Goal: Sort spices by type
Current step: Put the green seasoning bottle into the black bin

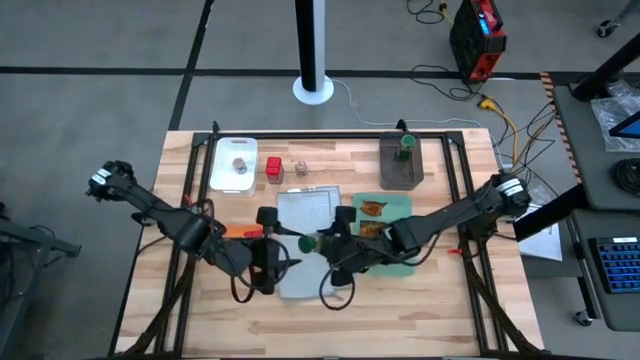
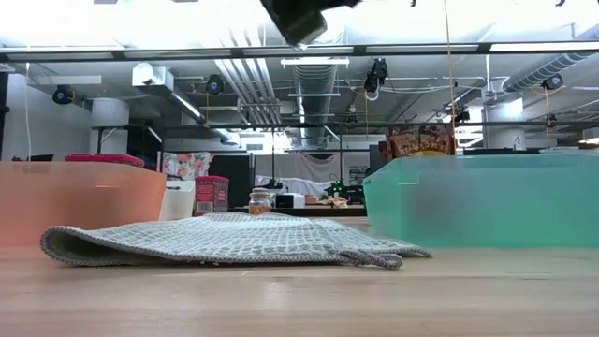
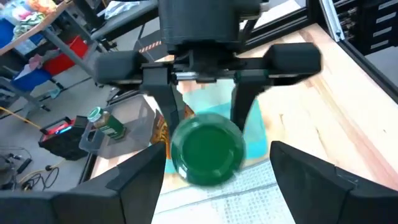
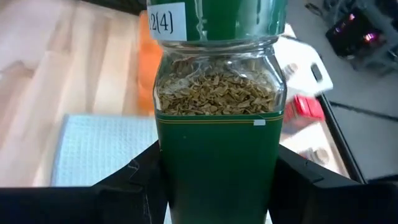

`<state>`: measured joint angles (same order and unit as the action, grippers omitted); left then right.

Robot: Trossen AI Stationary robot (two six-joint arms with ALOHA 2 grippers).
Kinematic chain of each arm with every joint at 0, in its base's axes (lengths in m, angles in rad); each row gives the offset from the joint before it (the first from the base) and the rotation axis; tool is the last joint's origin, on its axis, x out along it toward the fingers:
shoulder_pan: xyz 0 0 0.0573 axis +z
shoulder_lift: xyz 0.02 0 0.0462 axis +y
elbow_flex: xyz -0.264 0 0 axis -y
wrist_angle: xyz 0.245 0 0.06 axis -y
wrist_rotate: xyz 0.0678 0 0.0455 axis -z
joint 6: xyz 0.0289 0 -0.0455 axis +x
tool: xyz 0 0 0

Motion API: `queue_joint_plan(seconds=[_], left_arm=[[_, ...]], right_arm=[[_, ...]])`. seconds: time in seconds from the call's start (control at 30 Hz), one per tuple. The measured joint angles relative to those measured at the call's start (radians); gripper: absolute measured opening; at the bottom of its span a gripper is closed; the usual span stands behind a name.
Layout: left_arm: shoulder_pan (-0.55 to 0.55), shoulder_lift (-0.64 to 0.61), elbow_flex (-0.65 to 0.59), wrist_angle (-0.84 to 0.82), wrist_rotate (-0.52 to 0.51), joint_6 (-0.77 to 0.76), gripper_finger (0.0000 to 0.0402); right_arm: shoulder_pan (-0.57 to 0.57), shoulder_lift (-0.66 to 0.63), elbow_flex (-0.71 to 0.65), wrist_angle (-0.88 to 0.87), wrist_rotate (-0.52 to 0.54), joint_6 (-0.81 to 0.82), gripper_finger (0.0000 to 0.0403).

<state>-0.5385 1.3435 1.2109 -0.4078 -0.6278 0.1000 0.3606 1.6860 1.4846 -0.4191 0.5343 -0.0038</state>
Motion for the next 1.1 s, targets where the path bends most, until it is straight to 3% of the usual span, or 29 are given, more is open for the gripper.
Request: queue_joint_plan(seconds=[0.13, 0.27, 0.5, 0.67, 0.93, 1.1], left_arm=[[-0.001, -0.019, -0.025, 0.005, -0.002, -0.015, 0.027], [-0.001, -0.051, -0.121, 0.122, -0.003, -0.012, 0.027], [-0.004, -0.125, -0.393, 0.526, 0.058, -0.013, 0.027], [-0.004, -0.102, -0.517, 0.833, 0.158, 0.02, 0.027], [0.003, 0.02, -0.485, 0.974, 0.199, 0.078, 0.0271], [0.012, 0.058, -0.444, 0.973, 0.132, 0.116, 0.0271]], right_arm=[[0.008, -0.037, -0.11, 0.078, 0.019, 0.053, 0.0188], [0.036, -0.058, -0.254, 0.297, 0.018, 0.06, 0.0188], [0.088, -0.075, -0.467, 0.776, 0.01, -0.02, 0.0188], [0.099, -0.072, -0.561, 1.131, -0.101, -0.14, 0.0188], [0.084, -0.068, -0.557, 1.181, -0.148, -0.204, 0.0188], [0.084, -0.068, -0.556, 1.178, -0.15, -0.206, 0.0188]])
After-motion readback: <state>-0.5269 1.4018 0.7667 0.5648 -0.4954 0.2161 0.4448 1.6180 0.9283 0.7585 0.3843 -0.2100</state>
